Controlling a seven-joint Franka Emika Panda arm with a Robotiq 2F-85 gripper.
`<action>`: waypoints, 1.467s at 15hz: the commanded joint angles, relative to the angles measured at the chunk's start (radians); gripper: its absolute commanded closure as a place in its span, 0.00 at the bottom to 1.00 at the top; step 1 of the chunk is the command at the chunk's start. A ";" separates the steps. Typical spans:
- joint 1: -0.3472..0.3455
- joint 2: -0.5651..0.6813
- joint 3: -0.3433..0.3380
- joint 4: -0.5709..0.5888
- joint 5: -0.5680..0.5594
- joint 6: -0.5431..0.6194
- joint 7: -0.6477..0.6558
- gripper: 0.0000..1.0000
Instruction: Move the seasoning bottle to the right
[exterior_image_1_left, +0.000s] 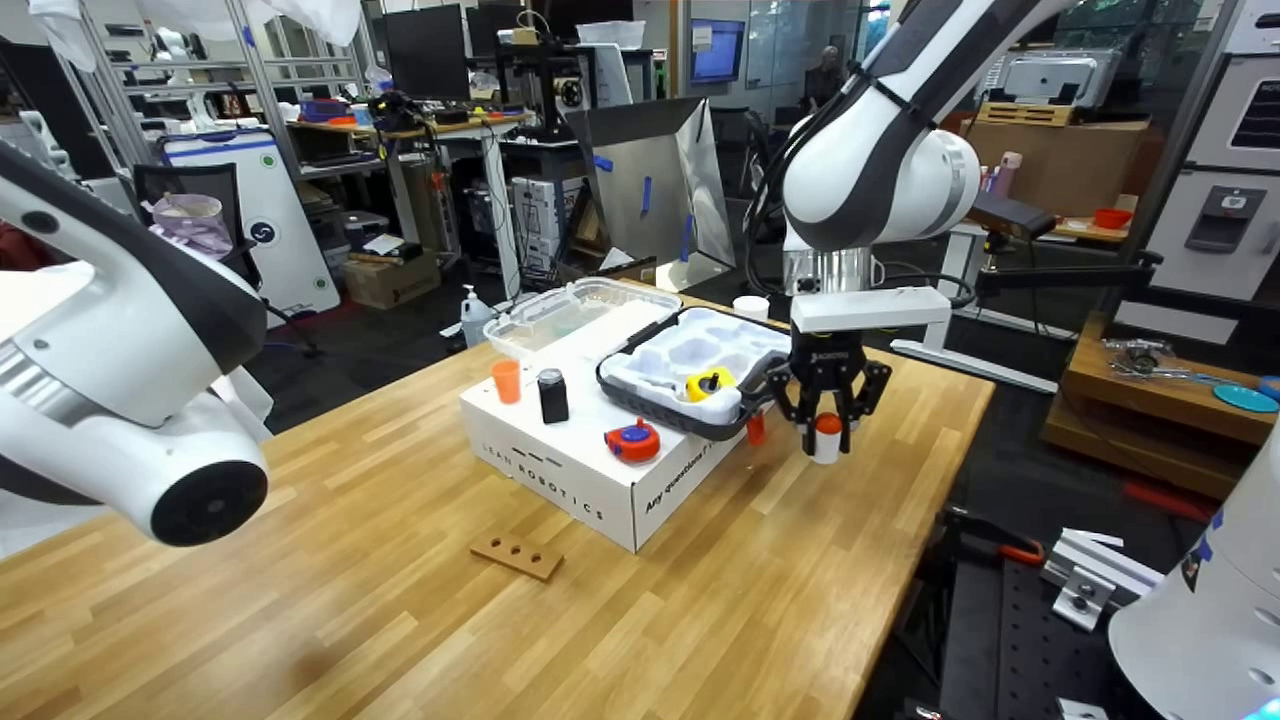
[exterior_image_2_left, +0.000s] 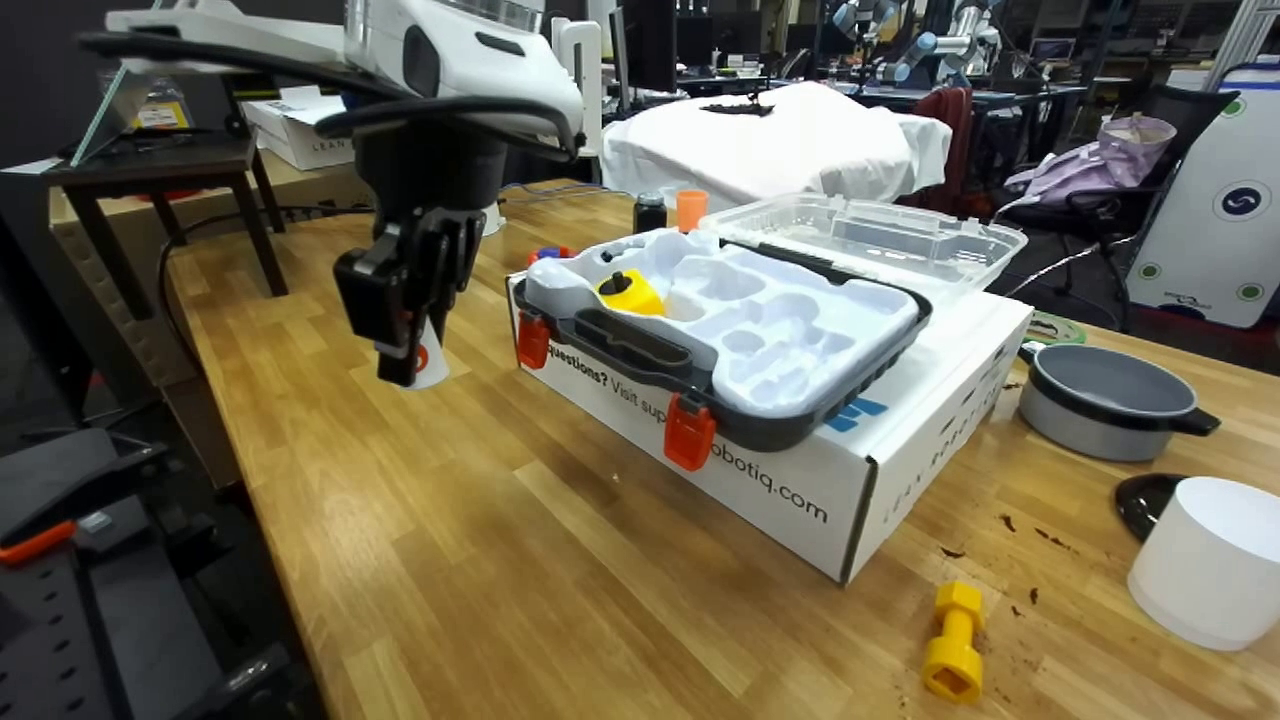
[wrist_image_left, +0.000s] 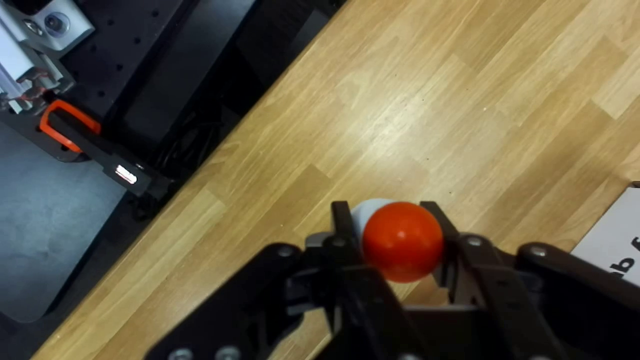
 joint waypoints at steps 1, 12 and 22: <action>-0.011 0.000 0.011 0.001 0.000 -0.002 0.000 0.63; -0.068 0.096 -0.053 0.133 0.068 0.002 0.021 0.88; -0.178 0.127 -0.191 0.205 0.043 -0.007 0.161 0.88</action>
